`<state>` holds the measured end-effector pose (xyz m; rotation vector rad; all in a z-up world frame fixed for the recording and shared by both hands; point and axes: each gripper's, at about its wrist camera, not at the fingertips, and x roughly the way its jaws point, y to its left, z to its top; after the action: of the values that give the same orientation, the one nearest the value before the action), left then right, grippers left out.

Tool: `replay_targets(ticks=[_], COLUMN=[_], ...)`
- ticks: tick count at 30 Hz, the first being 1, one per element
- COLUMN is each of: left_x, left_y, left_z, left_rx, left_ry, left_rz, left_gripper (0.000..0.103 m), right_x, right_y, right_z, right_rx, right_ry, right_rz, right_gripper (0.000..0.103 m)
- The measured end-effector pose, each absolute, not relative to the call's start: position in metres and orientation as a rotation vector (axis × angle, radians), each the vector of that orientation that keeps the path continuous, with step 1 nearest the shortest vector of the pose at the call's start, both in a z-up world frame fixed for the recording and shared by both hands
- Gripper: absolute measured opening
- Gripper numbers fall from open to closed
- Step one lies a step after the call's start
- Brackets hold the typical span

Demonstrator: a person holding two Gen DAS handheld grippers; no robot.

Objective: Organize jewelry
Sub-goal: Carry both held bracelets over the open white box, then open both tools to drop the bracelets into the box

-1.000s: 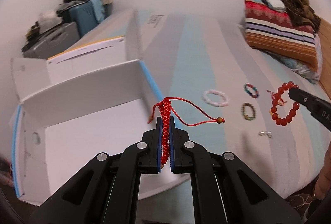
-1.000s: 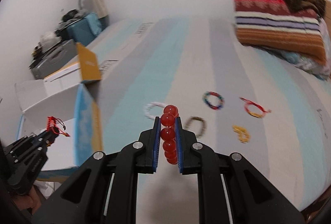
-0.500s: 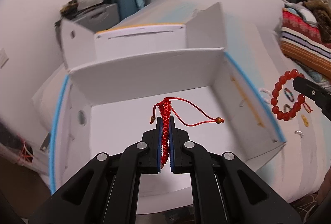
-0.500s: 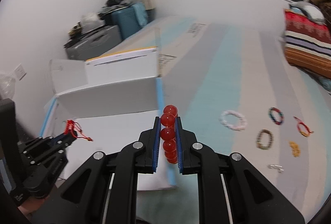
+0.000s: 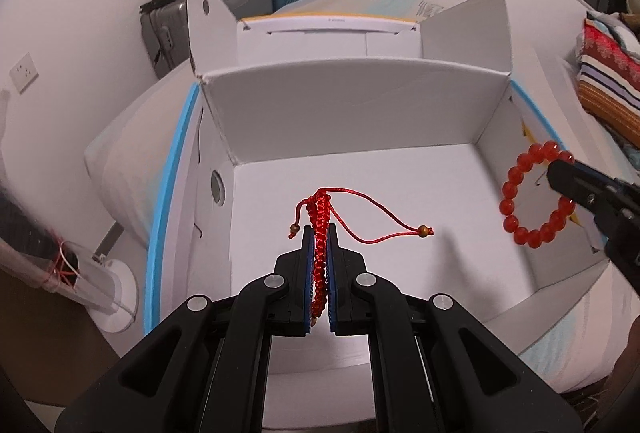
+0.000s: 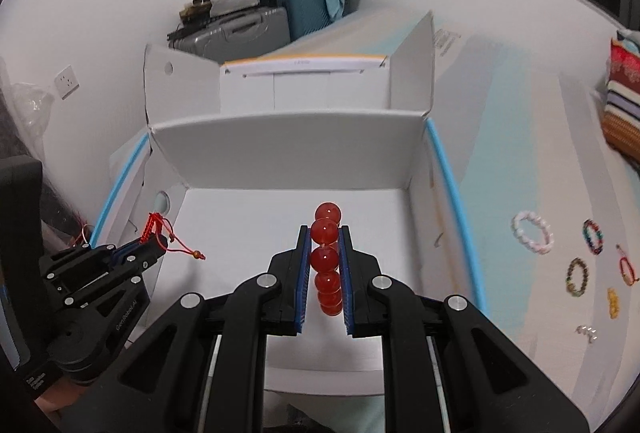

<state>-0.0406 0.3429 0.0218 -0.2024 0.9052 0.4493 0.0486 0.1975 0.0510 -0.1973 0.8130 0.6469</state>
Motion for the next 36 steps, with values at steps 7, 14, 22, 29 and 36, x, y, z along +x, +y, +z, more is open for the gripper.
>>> replay_targets(ticks=[7,14,22,29,36], left_x=[-0.031,-0.025,-0.030,-0.037,-0.037], left_y=[0.351,0.354,0.355,0.344,0.321], left_z=[0.004,0.000,0.006,0.028,0.046], left_rx=[-0.226,-0.234,-0.247,-0.204,-0.188], left_ry=[0.957,0.980,0.954,0.872,0.810], left_rz=[0.452,0.453,0.496,0.527,0.510], left_gripper=[0.005,0.005,0.042,0.083,0.097], right_x=[0.064,0.070,0.064,0.064,0.071], right_y=[0.208,0.208,0.205,0.179,0.136], right_z=[0.023,0.011,0.019,0.043,0.063], right_rx=[-0.229,-0.234,-0.222,-0.198,-0.175], right_ry=[0.897,0.937,0.919,0.852,0.795], right_rz=[0.609,0.588,0.582,0.536,0.470], right_gripper=[0.013,0.013,0.038,0.077,0.094])
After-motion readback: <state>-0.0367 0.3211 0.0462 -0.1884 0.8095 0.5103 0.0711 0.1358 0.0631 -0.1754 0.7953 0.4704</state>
